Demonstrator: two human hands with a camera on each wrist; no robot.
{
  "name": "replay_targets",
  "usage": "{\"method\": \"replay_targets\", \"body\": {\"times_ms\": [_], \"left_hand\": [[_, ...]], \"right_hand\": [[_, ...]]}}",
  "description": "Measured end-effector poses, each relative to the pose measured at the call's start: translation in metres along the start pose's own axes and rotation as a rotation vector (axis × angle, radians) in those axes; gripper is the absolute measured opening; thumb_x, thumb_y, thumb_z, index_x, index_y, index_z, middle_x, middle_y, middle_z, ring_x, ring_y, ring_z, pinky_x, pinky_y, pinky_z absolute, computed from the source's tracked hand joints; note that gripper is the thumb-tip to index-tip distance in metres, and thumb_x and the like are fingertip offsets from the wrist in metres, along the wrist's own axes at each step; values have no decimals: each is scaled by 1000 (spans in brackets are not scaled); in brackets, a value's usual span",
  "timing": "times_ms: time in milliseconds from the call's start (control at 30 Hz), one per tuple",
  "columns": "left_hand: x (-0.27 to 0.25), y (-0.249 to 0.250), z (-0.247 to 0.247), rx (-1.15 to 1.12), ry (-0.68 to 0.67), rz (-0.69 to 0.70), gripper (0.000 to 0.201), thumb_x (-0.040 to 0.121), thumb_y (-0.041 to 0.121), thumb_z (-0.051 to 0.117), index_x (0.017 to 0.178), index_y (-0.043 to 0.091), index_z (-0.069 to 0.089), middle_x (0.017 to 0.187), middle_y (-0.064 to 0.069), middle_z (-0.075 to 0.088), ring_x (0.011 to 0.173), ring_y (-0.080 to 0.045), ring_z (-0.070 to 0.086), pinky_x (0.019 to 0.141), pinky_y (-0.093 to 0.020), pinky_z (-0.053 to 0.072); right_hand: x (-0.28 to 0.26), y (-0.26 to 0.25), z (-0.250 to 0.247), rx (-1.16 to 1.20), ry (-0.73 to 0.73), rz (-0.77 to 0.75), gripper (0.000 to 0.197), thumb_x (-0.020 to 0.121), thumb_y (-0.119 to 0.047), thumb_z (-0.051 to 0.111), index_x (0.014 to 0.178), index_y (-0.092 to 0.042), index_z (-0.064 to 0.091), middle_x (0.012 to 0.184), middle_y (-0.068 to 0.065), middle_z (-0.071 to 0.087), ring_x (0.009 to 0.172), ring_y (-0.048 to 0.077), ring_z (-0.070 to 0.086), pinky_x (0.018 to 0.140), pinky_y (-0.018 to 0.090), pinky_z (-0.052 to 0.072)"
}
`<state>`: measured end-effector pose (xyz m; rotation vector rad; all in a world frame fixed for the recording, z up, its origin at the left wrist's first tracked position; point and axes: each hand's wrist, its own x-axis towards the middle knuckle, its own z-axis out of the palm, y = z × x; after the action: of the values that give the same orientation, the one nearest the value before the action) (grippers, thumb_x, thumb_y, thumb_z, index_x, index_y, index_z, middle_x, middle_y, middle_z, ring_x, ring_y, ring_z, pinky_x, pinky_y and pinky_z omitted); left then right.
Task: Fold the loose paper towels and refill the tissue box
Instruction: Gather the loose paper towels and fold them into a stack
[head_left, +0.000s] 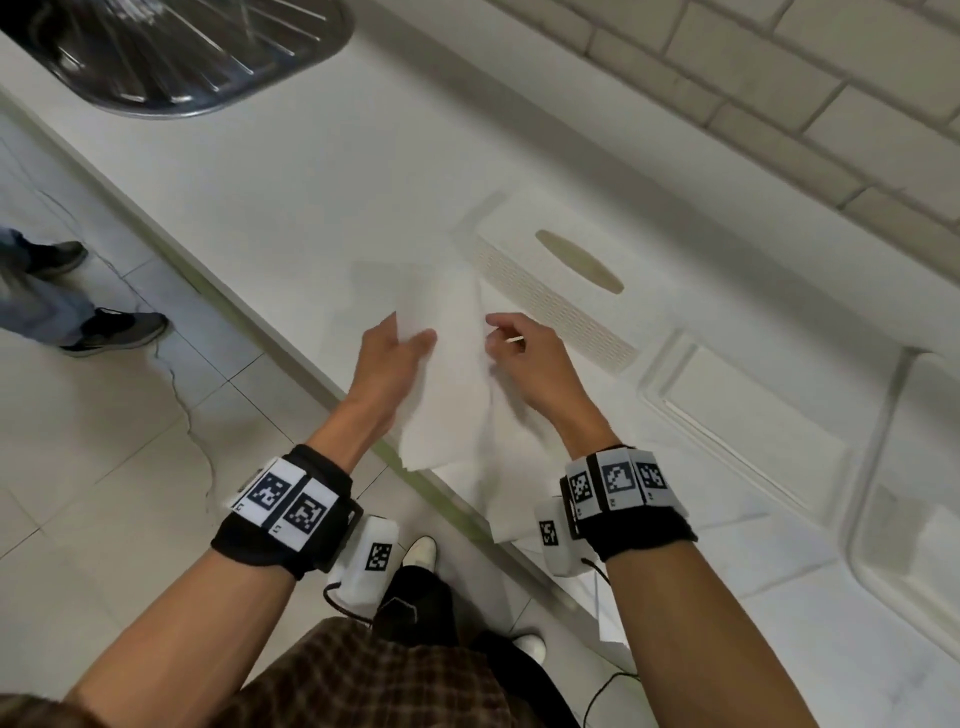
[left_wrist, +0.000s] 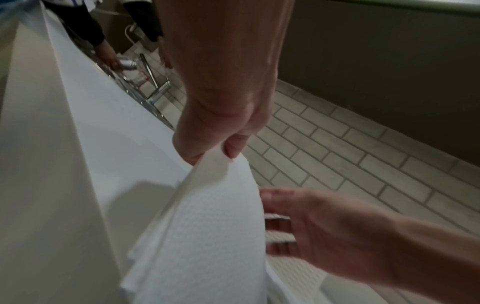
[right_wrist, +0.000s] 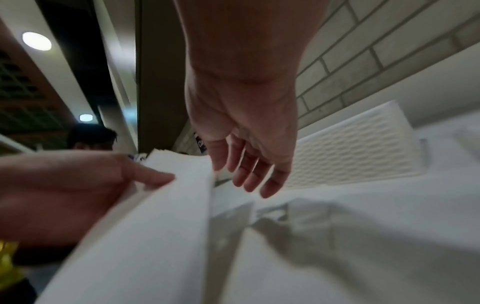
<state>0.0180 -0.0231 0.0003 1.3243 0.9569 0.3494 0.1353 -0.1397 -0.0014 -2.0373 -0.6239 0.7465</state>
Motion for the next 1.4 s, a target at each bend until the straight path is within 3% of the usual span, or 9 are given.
{"method": "replay_targets", "body": {"times_ms": [67,167,533,633,733,1000,1100,1233,1400], "left_hand": [[5,3,-8,25,48,27,27,92,8,52,118,12,60,106,-6,69,88,-22,66,67,-29,52],[10,5,-17,7,77,19,27,93,8,50,119,13,58,100,1,67,82,-15,63,63,-27,48],[5,-7,-15,-34,86,-34,26,91,6,52,114,13,62,98,0,69,81,-16,65,64,-29,49],[7,-8,-16,-46,104,-42,27,92,7,52,116,13,62,97,2,69,81,-16,64,64,-28,48],[7,-8,-16,-52,103,-45,27,92,7,52,117,12,62,96,2,69,81,-17,65,64,-28,48],[5,-4,-12,-49,85,-30,26,92,8,52,116,13,62,98,0,69,84,-19,65,67,-30,49],[4,-3,-14,-53,96,-12,25,92,8,52,113,14,62,97,0,69,82,-20,64,67,-30,50],[4,-2,-19,-79,128,10,24,92,8,51,113,15,61,93,3,67,79,-17,62,62,-27,47],[4,6,-8,-82,76,32,22,93,10,51,112,16,61,93,5,67,80,-15,63,64,-26,47]], "right_hand": [[1,17,-1,-207,-140,-31,53,83,-11,69,133,-18,53,128,1,57,118,16,54,96,27,43],[-1,31,6,-682,-280,-115,73,74,-19,75,139,-25,45,135,1,49,126,27,39,99,37,34],[0,33,3,-880,-195,-214,36,78,-10,66,110,-20,53,97,-6,55,114,20,47,116,61,-4],[2,33,2,-928,-254,-233,42,81,-12,63,122,-22,56,113,0,60,118,22,47,118,54,9],[5,34,2,-907,-268,-250,50,82,-14,64,130,-21,53,129,2,49,118,23,47,99,39,33],[12,35,-2,-1017,-215,-253,36,85,-14,57,120,-18,63,123,3,55,117,26,40,97,42,30],[11,30,-13,-922,-108,-270,27,88,-15,55,113,-16,65,118,5,62,111,27,50,97,40,35],[4,6,-49,-625,130,-239,14,95,-19,51,105,-15,58,91,8,68,77,28,59,66,33,43],[-11,-31,-83,67,333,-205,6,89,-18,58,95,-19,57,91,8,68,77,19,62,68,32,51]]}}
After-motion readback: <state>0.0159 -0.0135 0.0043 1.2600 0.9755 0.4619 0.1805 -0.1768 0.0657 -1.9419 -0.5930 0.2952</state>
